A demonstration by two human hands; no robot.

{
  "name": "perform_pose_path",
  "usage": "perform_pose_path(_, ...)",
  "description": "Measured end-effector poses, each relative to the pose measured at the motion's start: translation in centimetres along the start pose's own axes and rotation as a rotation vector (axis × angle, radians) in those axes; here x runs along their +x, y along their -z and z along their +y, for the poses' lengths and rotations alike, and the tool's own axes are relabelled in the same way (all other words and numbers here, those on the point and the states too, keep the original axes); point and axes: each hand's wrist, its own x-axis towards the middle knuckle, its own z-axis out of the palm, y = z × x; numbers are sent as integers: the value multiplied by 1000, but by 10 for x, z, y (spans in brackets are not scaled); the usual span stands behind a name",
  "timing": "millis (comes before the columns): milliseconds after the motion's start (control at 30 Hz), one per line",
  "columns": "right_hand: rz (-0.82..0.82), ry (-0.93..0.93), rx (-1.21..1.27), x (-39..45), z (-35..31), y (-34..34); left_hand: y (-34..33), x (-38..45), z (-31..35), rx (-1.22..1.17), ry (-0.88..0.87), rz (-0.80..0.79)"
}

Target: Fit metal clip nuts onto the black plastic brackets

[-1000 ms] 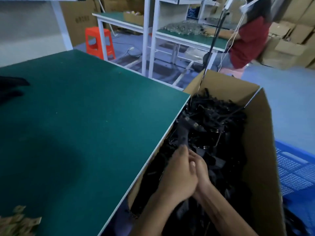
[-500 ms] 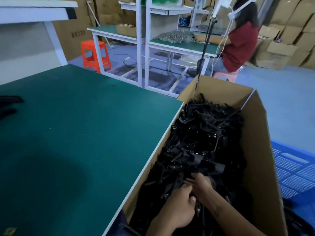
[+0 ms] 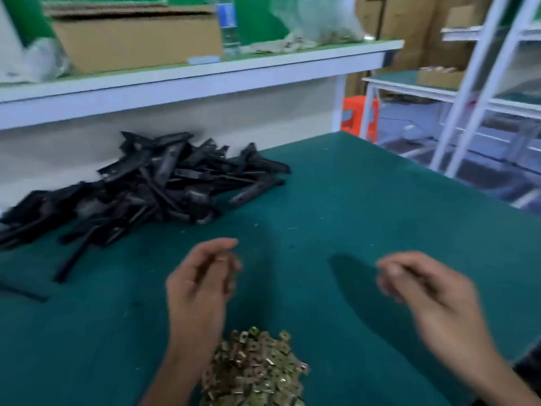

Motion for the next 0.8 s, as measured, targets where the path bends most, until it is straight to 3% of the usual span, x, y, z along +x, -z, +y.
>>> perform_pose_path(67,-233,18,-93,49,9,-54,47,19,-22,71,34,277)
perform_pose_path(133,-311,-23,-138,102,23,-115,78,25,-41,53,56,442)
perform_pose_path(200,-272,-300,57,154,31,-170,90,27,-51,-11,57,508)
perform_pose_path(300,-94,-713,431,210,31,-224,87,26,-53,-23,11,426)
perform_pose_path(367,-19,-789,517,236,36,-244,83,26,-49,-2,-35,352)
perform_pose_path(533,-65,-961,602,259,40,-262,86,29,-50,37,-26,323)
perform_pose_path(667,154,-763,493,219,22,-254,85,27,-52,157,-31,377)
perform_pose_path(800,51,-365,508,142,-8,-234,77,22,-44,388,-95,323)
